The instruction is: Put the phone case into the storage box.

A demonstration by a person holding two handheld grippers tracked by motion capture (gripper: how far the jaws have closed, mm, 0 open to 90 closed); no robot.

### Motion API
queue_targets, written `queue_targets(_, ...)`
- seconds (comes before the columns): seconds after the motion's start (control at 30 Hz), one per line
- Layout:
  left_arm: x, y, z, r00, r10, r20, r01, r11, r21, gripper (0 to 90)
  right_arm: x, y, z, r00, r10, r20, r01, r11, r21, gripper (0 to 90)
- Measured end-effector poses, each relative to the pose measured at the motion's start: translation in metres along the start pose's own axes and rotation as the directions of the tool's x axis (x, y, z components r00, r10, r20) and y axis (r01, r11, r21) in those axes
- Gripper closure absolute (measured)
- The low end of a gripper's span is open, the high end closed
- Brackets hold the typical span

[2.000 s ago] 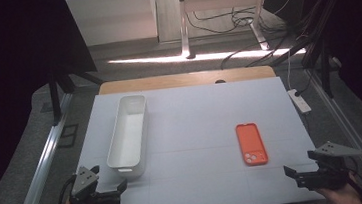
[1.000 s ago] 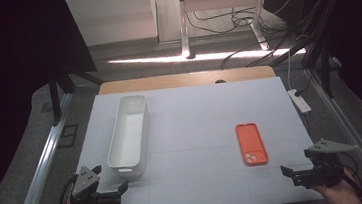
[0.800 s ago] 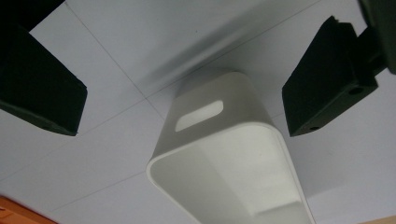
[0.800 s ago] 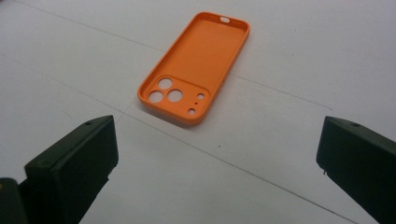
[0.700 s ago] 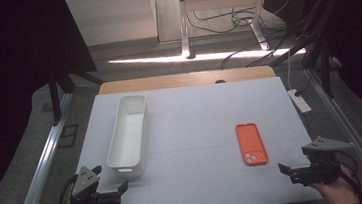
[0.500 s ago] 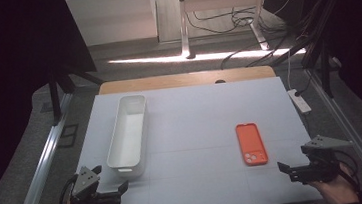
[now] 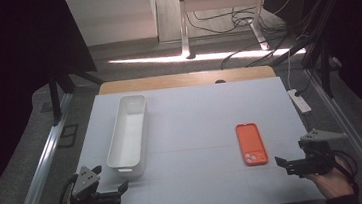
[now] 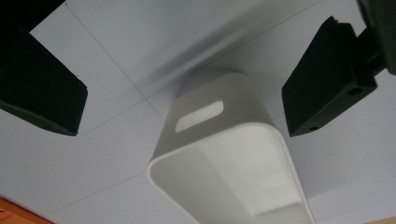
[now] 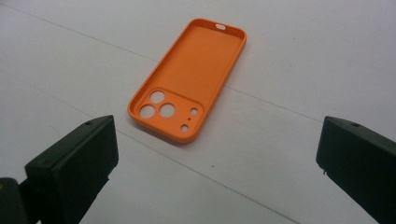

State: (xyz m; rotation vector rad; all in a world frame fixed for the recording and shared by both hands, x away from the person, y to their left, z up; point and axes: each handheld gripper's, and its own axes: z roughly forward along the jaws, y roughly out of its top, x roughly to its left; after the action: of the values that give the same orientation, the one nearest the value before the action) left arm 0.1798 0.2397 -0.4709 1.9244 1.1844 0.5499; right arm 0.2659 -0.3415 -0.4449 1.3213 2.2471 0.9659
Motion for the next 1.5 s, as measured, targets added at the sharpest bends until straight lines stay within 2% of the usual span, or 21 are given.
queue_targets(0.6,0.000,0.000,0.000,1.0000,-0.004,0.001,0.004,1.0000,-0.001,1.0,-0.002,0.014,0.017,0.9998,-0.018,0.004,0.018,0.999,0.031,0.0)
queue_targets(1.13,0.001,0.000,0.000,1.0000,-0.007,0.005,0.007,1.0000,-0.001,1.0,-0.011,0.027,0.035,1.0000,0.000,0.008,0.000,0.999,0.043,0.0)
queue_targets(1.5,0.001,0.000,0.000,1.0000,-0.007,0.006,0.007,1.0000,0.000,1.0,-0.011,0.036,0.045,0.9999,-0.005,0.010,0.004,0.998,0.064,0.0)
